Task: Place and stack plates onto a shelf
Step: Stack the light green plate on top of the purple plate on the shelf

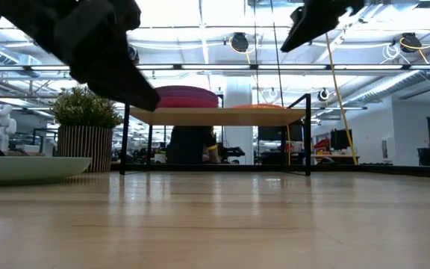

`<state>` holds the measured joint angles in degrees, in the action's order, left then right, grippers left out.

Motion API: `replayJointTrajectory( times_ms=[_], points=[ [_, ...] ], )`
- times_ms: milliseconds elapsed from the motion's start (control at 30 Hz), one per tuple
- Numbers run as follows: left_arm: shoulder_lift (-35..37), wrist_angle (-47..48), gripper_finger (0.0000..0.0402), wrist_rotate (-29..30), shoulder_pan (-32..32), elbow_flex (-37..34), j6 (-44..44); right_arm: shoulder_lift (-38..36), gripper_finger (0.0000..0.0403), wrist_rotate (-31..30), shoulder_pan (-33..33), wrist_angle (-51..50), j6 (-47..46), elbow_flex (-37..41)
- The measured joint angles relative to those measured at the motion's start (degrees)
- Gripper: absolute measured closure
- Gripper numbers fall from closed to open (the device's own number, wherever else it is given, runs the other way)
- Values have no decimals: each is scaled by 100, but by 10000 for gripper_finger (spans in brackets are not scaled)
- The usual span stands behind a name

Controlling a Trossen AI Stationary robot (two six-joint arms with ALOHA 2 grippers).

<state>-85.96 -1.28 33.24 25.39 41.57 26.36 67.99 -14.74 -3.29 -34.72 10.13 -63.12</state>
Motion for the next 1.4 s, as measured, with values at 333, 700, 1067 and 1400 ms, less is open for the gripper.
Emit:
replayJointTrajectory(
  times_ms=[333,700,1067,1400],
  points=[
    [183,767,122,-856,64,11,1003,-532,303,-11,-1051,1249,-683,1357],
    [567,2233,122,-1356,291,10,2399,-632,303,-13,-1349,1502,-1099,1882],
    [556,3225,122,-1757,940,5,2840,-634,303,-15,-1381,2128,-808,1880],
    [554,4017,122,-1670,1430,5,3257,-632,303,-13,-1381,2124,-809,1880]
  ],
)
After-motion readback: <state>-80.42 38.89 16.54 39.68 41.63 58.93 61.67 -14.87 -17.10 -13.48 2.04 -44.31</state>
